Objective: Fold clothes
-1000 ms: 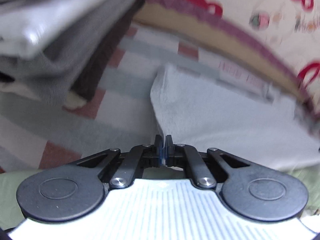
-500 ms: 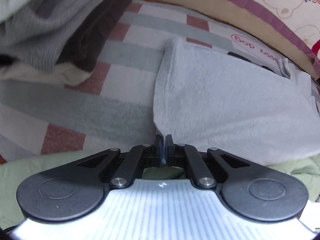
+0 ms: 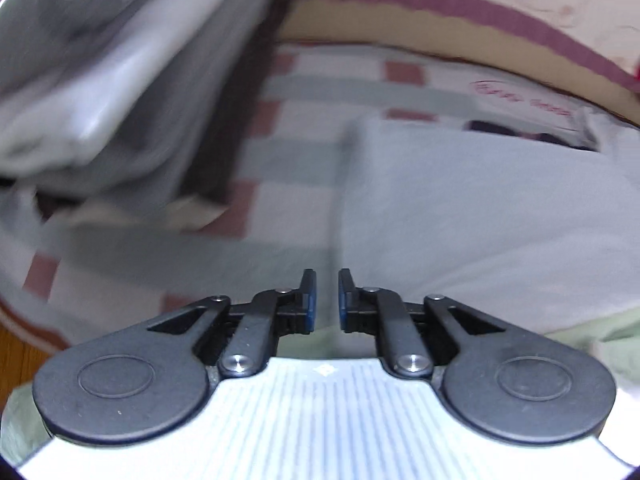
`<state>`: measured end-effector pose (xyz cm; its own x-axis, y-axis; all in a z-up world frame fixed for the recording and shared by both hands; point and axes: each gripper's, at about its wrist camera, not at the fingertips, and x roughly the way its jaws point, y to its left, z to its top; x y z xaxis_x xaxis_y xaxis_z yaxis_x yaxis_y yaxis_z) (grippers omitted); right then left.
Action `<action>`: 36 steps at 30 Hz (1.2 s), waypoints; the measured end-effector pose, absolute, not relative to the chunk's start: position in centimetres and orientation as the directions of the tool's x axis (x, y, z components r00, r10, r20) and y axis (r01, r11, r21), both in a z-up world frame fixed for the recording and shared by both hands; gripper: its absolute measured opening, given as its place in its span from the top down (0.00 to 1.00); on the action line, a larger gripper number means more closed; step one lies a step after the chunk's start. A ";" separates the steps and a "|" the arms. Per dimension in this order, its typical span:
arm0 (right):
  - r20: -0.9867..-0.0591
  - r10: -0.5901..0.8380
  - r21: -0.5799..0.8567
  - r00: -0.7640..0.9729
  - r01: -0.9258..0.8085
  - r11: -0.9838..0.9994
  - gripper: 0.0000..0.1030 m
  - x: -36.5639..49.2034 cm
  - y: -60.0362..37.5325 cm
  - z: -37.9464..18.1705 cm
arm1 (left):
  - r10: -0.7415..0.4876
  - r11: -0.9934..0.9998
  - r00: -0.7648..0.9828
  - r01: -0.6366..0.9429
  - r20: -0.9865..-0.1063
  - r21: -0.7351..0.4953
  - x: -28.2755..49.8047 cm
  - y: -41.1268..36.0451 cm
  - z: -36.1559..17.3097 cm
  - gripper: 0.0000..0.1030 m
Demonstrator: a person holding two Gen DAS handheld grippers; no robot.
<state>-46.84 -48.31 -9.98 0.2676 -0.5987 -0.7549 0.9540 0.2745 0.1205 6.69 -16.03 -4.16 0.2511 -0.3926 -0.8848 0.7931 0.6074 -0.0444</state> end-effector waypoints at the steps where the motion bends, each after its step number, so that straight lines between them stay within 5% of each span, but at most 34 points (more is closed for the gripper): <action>1: -0.751 -0.607 0.100 0.259 0.954 0.284 0.96 -46.7 -48.2 -9.9 | -0.407 0.591 0.248 0.805 -0.879 -0.047 6.3 -16.7 -3.7 0.82; 8: -0.734 -0.656 -0.008 0.177 0.963 0.269 0.83 -46.8 -48.0 -9.4 | -0.485 0.508 0.187 0.855 -0.855 -0.101 3.9 -21.9 -2.6 0.80; 11: -0.722 -0.680 -0.043 0.127 0.973 0.227 0.76 -47.5 -47.9 -9.0 | -0.520 0.454 0.142 0.881 -0.842 -0.132 2.3 -24.6 -2.5 0.70; 17: -0.622 -0.779 -0.287 -0.076 0.948 0.138 0.73 -48.8 -48.4 -6.2 | -0.524 0.399 0.097 0.906 -0.846 -0.143 0.2 -29.8 -3.4 0.66; 20: -0.677 -0.730 -0.172 0.094 0.944 0.281 0.65 -46.9 -50.4 -6.0 | -0.535 0.371 0.066 0.914 -0.842 -0.165 -1.1 -33.2 -3.9 0.63; 26: -0.750 -0.492 0.099 0.441 0.812 0.576 0.64 -40.7 -55.3 -7.1 | -0.563 0.257 -0.006 0.949 -0.827 -0.182 -4.3 -41.2 -6.3 0.60; 30: -0.809 -0.435 0.064 0.395 0.796 0.602 0.65 -35.7 -58.8 -11.4 | -0.558 0.215 -0.014 0.963 -0.830 -0.160 -5.1 -44.5 -8.0 0.60; 33: -0.781 -0.502 0.006 0.371 0.808 0.589 0.55 -35.1 -60.9 -12.5 | -0.547 0.202 0.005 0.971 -0.837 -0.126 -5.1 -46.1 -9.2 0.60; 36: -0.764 -0.518 -0.002 0.385 0.801 0.599 0.58 -35.4 -62.3 -12.8 | -0.550 0.199 0.010 0.973 -0.835 -0.120 -4.5 -47.6 -10.2 0.60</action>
